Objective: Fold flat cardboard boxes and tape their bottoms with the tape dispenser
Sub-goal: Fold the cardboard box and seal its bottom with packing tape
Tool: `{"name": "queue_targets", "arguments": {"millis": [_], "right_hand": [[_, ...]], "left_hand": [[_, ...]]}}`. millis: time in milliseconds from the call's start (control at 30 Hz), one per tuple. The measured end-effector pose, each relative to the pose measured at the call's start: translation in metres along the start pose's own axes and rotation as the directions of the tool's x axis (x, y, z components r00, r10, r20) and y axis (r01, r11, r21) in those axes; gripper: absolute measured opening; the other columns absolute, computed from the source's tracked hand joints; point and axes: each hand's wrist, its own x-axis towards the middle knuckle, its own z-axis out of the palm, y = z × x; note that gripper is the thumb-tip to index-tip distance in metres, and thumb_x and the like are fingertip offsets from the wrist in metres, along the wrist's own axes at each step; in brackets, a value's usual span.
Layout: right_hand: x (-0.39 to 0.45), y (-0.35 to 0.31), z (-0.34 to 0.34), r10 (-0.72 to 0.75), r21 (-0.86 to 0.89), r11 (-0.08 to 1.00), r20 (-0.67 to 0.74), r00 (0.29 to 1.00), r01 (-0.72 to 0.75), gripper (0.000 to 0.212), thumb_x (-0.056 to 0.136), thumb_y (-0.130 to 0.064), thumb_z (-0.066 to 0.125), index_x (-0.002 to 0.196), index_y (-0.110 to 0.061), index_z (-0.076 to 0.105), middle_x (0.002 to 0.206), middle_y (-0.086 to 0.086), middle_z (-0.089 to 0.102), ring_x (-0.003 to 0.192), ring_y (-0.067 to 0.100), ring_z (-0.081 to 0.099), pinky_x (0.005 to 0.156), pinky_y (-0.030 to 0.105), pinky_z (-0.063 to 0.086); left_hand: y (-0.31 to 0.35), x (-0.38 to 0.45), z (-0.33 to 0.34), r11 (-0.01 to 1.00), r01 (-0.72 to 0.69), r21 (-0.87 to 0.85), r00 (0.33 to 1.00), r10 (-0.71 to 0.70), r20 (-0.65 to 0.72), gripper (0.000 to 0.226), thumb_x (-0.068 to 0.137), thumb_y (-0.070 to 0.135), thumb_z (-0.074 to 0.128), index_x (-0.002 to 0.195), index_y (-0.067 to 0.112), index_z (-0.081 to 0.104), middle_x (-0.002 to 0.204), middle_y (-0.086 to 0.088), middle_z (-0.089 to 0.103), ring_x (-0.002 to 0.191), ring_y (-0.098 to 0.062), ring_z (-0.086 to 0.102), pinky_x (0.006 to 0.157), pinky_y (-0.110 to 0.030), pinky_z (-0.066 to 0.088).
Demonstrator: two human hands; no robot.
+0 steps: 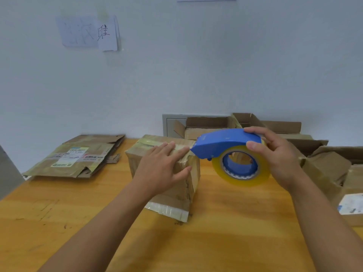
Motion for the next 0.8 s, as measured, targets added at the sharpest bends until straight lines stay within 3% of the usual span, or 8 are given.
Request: {"name": "queue_targets", "arguments": {"millis": [100, 267, 367, 467, 667, 800], "right_hand": [[-0.009, 0.008, 0.004, 0.001, 0.02, 1.0, -0.028, 1.0, 0.0, 0.039, 0.072, -0.058, 0.066, 0.111, -0.049, 0.067, 0.112, -0.02, 0.064, 0.102, 0.012, 0.065, 0.082, 0.031, 0.054], [-0.023, 0.021, 0.01, 0.041, 0.093, 0.995, -0.064, 0.997, -0.035, 0.036, 0.075, -0.052, 0.068, 0.111, -0.048, 0.066, 0.106, -0.018, 0.063, 0.087, 0.025, 0.069, 0.069, 0.033, 0.06], [-0.028, 0.023, 0.015, 0.043, 0.08, 0.996, -0.07, 0.997, -0.037, 0.04, 0.072, -0.057, 0.067, 0.112, -0.048, 0.064, 0.107, -0.022, 0.063, 0.096, 0.014, 0.067, 0.074, 0.028, 0.059], [-0.03, 0.021, 0.019, 0.03, 0.064, 0.998, -0.07, 0.997, -0.025, 0.038, 0.073, -0.056, 0.067, 0.11, -0.05, 0.064, 0.108, -0.024, 0.063, 0.1, 0.007, 0.064, 0.078, 0.023, 0.056], [-0.036, 0.019, 0.014, 0.032, 0.03, 0.999, -0.073, 0.997, -0.03, 0.034, 0.077, -0.045, 0.071, 0.11, -0.052, 0.065, 0.111, -0.02, 0.063, 0.102, 0.01, 0.064, 0.084, 0.032, 0.054], [-0.044, 0.019, 0.005, 0.025, -0.018, 0.999, -0.075, 0.997, -0.027, 0.034, 0.077, -0.042, 0.07, 0.109, -0.054, 0.064, 0.109, -0.027, 0.063, 0.1, 0.004, 0.062, 0.077, 0.018, 0.053]], "left_hand": [[-0.001, 0.006, -0.001, 0.993, -0.121, -0.016, 0.992, 0.12, -0.028, 0.069, 0.094, 0.064, 0.025, 0.151, 0.026, 0.038, 0.16, -0.001, 0.029, 0.149, -0.019, 0.022, 0.121, -0.038, 0.018], [-0.009, 0.014, 0.006, 0.977, -0.189, -0.095, 0.981, 0.193, 0.03, 0.07, 0.097, 0.066, 0.029, 0.157, 0.032, 0.018, 0.161, 0.012, 0.025, 0.145, -0.007, 0.029, 0.109, -0.026, 0.031], [-0.012, 0.014, 0.007, 0.97, -0.2, -0.136, 0.978, 0.207, 0.038, 0.07, 0.096, 0.069, 0.024, 0.157, 0.035, 0.018, 0.16, 0.019, 0.02, 0.143, -0.004, 0.028, 0.103, -0.022, 0.028], [-0.015, 0.013, 0.008, 0.972, -0.156, -0.177, 0.984, 0.168, 0.056, 0.066, 0.097, 0.067, 0.022, 0.156, 0.037, 0.019, 0.159, 0.021, 0.021, 0.144, -0.003, 0.026, 0.106, -0.028, 0.036], [-0.01, 0.019, 0.011, 0.974, -0.144, -0.178, 0.988, 0.152, 0.037, 0.055, 0.102, 0.052, 0.032, 0.155, 0.035, 0.026, 0.158, 0.017, 0.029, 0.143, -0.006, 0.033, 0.102, -0.028, 0.039], [-0.001, 0.017, 0.023, 0.969, -0.165, -0.185, 0.984, 0.175, 0.044, 0.056, 0.102, 0.054, 0.027, 0.155, 0.035, 0.023, 0.159, 0.015, 0.027, 0.145, -0.006, 0.027, 0.107, -0.029, 0.035]]}}
